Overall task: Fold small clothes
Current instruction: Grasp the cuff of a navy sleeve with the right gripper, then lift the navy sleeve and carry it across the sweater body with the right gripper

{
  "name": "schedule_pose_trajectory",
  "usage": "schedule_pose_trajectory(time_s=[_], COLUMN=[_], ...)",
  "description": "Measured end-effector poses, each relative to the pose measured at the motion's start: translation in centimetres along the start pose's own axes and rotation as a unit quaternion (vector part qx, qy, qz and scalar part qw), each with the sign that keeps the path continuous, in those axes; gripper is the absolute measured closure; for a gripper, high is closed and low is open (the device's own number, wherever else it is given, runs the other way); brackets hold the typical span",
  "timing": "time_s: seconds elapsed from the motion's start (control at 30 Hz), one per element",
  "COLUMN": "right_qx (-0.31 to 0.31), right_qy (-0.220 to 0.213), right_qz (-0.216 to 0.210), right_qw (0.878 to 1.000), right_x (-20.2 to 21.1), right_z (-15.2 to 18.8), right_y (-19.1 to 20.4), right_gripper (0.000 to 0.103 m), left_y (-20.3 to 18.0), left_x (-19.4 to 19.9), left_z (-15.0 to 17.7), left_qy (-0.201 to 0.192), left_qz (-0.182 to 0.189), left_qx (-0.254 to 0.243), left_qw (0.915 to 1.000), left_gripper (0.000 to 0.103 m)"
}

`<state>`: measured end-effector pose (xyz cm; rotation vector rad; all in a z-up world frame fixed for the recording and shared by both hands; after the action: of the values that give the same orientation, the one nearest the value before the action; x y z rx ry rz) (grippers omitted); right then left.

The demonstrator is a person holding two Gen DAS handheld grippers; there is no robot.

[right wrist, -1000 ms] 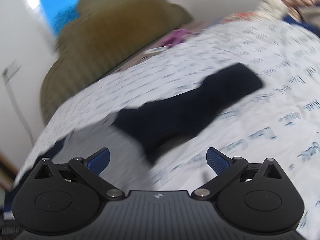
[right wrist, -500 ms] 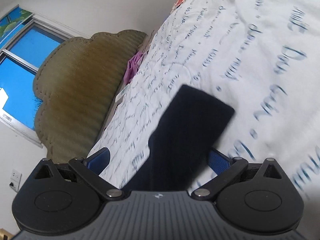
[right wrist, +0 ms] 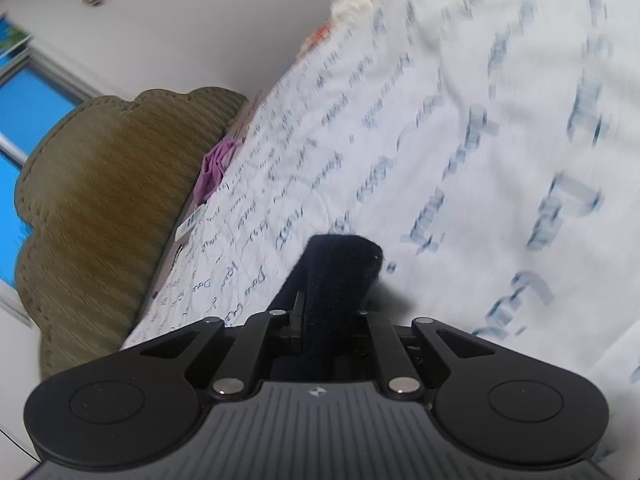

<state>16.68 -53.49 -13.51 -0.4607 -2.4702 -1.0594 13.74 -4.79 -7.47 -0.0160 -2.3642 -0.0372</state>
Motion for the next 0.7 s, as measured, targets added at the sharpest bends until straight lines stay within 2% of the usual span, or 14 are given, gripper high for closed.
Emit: schedule_pose_trajectory(time_s=[0.17, 0.23, 0.3, 0.4, 0.5, 0.6, 0.7], right_qx=[0.072, 0.126, 0.19, 0.299, 0.383, 0.445, 0.487], right_qy=[-0.064, -0.078, -0.082, -0.1, -0.108, -0.099, -0.086], right_qz=[0.057, 0.085, 0.094, 0.088, 0.064, 0.04, 0.015], right_qw=[0.994, 0.985, 0.974, 0.945, 0.915, 0.889, 0.869], right_x=[4.4, 5.8, 6.8, 8.4, 9.0, 8.7, 8.4], right_z=[-3.2, -3.9, -3.5, -1.5, 1.6, 5.5, 9.6], right_y=[-0.4, 0.5, 2.8, 8.2, 13.9, 18.8, 22.5], right_gripper=[0.095, 0.095, 0.095, 0.095, 0.095, 0.095, 0.095], left_y=[1.0, 1.5, 2.1, 3.0, 4.0, 5.1, 6.2], left_x=[0.3, 0.2, 0.1, 0.3, 0.6, 0.8, 0.8], left_z=[-0.6, -0.7, -0.8, -0.9, -1.1, -1.4, -1.4], left_qy=[-0.015, -0.015, -0.013, -0.015, -0.024, -0.034, -0.034], left_qz=[0.0, -0.004, -0.005, -0.005, -0.013, -0.021, -0.023], left_qx=[0.009, 0.016, 0.025, 0.036, 0.038, 0.04, 0.05], left_qw=[0.9999, 0.9998, 0.9996, 0.9992, 0.9989, 0.9984, 0.9979], left_gripper=[0.001, 0.001, 0.001, 0.001, 0.001, 0.0, 0.0])
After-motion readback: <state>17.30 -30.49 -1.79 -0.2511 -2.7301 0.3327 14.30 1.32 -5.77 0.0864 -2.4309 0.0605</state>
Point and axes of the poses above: each gripper's, at about its wrist camera, not at the fingertips, and x roughly against the way its jaws point, y to its left, z to its underside, the point moved 10 cm from there along -x, roughly the way its jaws point, and after that the axes turned 13 degrees about x, right-handed, at the moved point
